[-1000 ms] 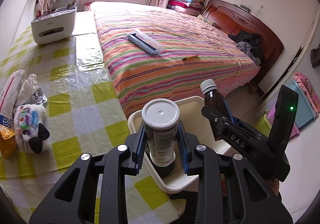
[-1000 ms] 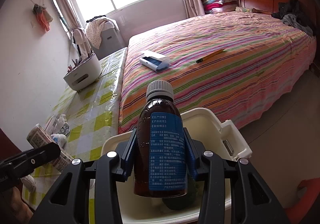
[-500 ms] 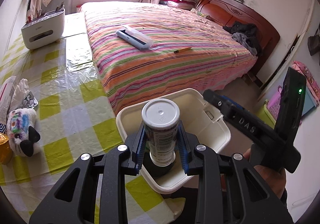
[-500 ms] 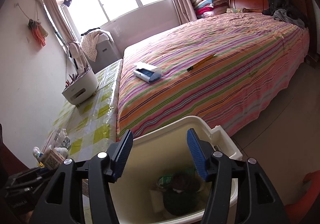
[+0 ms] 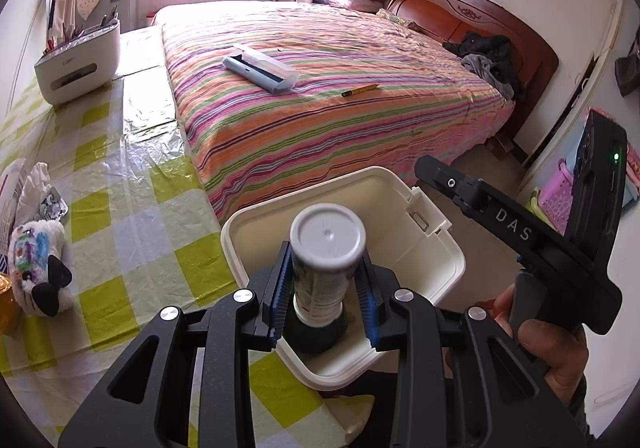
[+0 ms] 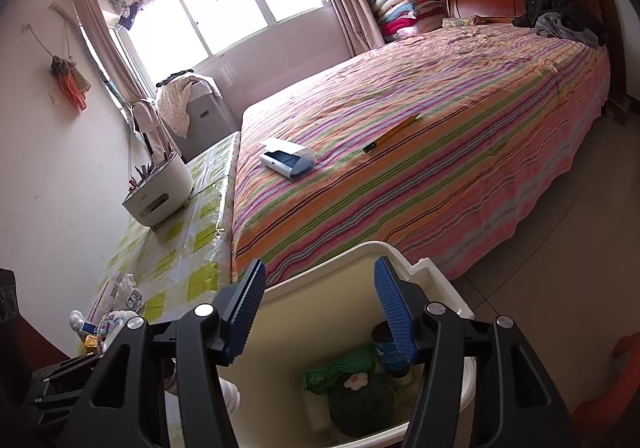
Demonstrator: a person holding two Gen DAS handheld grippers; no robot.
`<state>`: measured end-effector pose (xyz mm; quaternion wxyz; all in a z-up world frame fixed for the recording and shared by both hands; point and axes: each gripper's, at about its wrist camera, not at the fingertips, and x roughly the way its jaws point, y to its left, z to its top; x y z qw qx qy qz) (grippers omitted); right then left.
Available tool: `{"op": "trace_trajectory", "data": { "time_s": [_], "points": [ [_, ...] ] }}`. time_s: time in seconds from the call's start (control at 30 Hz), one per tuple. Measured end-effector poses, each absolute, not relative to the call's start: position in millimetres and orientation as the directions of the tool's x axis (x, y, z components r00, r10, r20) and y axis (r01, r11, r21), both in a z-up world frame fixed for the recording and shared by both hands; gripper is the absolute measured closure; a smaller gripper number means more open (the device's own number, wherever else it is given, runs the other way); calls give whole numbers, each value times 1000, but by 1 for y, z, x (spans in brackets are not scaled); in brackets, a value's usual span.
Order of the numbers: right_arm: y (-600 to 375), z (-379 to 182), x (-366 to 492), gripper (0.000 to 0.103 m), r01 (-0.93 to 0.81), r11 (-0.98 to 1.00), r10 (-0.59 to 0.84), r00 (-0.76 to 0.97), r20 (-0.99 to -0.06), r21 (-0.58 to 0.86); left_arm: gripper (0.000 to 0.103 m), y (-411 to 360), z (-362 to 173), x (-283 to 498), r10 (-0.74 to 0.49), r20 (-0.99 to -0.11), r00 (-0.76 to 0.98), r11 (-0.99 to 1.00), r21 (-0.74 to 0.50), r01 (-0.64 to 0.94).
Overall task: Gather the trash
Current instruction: 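Open both tools over the white basin to drop the tube and bottle, then move both open tools back over the table toward the remaining trash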
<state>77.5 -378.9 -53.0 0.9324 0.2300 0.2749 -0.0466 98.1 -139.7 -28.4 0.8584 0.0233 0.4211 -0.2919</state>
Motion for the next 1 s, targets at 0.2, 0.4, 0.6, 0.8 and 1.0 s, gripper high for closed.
{"op": "trace_trajectory", "data": {
  "time_s": [0.2, 0.4, 0.6, 0.8, 1.0],
  "points": [
    [-379, -54, 77, 48, 213, 888, 43, 843, -536, 407, 33, -141, -25, 92, -468, -724, 507, 836, -177, 519],
    [-379, -52, 79, 48, 207, 885, 48, 850, -524, 418, 21, -132, -11, 85, -439, -678, 589, 861, -129, 493],
    [-369, -49, 85, 48, 187, 890, 69, 846, -529, 417, 16, -118, -2, 90, -432, -668, 605, 876, -152, 458],
    [-352, -46, 92, 48, 154, 896, 103, 841, -531, 416, 15, -104, 0, 97, -410, -682, 606, 893, -163, 420],
    [-328, -42, 102, 43, 111, 906, 138, 833, -535, 408, 15, -83, -1, 103, -370, -693, 618, 917, -164, 364]
  ]
}}
